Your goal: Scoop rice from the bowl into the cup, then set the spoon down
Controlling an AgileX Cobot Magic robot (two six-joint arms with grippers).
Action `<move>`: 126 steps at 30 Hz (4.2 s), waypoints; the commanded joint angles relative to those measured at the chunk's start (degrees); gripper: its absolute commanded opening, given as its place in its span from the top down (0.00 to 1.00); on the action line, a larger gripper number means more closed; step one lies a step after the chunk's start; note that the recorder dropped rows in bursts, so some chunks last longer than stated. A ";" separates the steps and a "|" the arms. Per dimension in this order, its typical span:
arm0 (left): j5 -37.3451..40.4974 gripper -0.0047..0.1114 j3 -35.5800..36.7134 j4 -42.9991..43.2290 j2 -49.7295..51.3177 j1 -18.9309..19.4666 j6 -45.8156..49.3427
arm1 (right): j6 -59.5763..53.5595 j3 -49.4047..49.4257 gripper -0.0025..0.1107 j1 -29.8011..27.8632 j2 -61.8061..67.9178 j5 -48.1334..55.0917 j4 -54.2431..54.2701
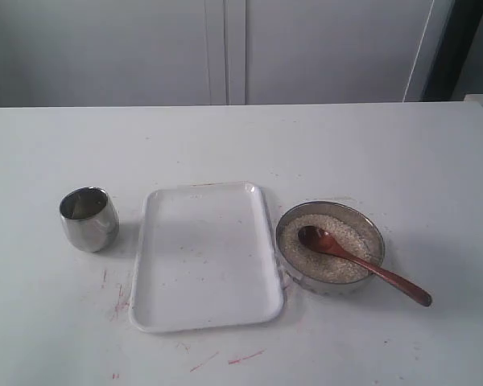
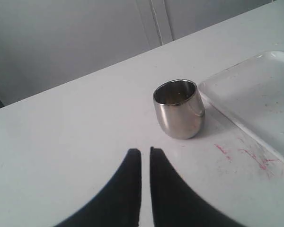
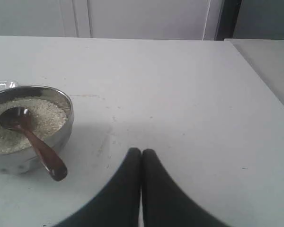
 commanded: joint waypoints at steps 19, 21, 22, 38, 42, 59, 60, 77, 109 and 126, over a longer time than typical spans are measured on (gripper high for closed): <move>-0.48 0.84 -0.18 -0.39 -0.05 -0.16 -0.08 | 0.25 0.29 0.98 1.97 -0.26 -0.12 0.00; -0.48 0.84 -0.18 -0.39 -0.05 -0.16 -0.08 | 0.25 0.29 0.98 1.97 -0.26 -0.12 0.00; -0.48 0.84 -0.18 -0.39 -0.05 -0.16 -0.08 | 0.25 0.29 0.98 1.97 -0.26 -0.12 0.00; -0.48 0.84 -0.18 -0.39 -0.05 -0.16 -0.08 | 0.25 0.29 0.98 1.95 -0.26 -3.60 0.00; -0.48 0.84 -0.18 -0.39 -0.05 -0.16 -0.08 | 0.25 0.29 0.98 1.95 -0.26 -10.73 0.00; -0.48 0.84 -0.18 -0.39 -0.05 -0.16 -0.08 | 35.22 0.29 0.98 4.07 -0.26 -52.41 0.43; -0.48 0.84 -0.18 -0.39 -0.05 -0.16 -0.08 | 38.54 0.29 0.98 4.07 -0.26 -54.91 0.43; -0.48 0.84 -0.18 -0.39 -0.05 -0.16 -0.08 | 58.38 -20.48 0.98 4.07 -0.26 -69.48 -9.67; -0.48 0.84 -0.18 -0.39 -0.05 -0.16 -0.08 | -4.08 -74.96 0.98 21.34 36.49 20.41 12.30; -0.48 0.84 -0.18 -0.39 -0.05 -0.16 -0.08 | -11.43 -80.21 0.98 21.83 55.83 50.31 14.38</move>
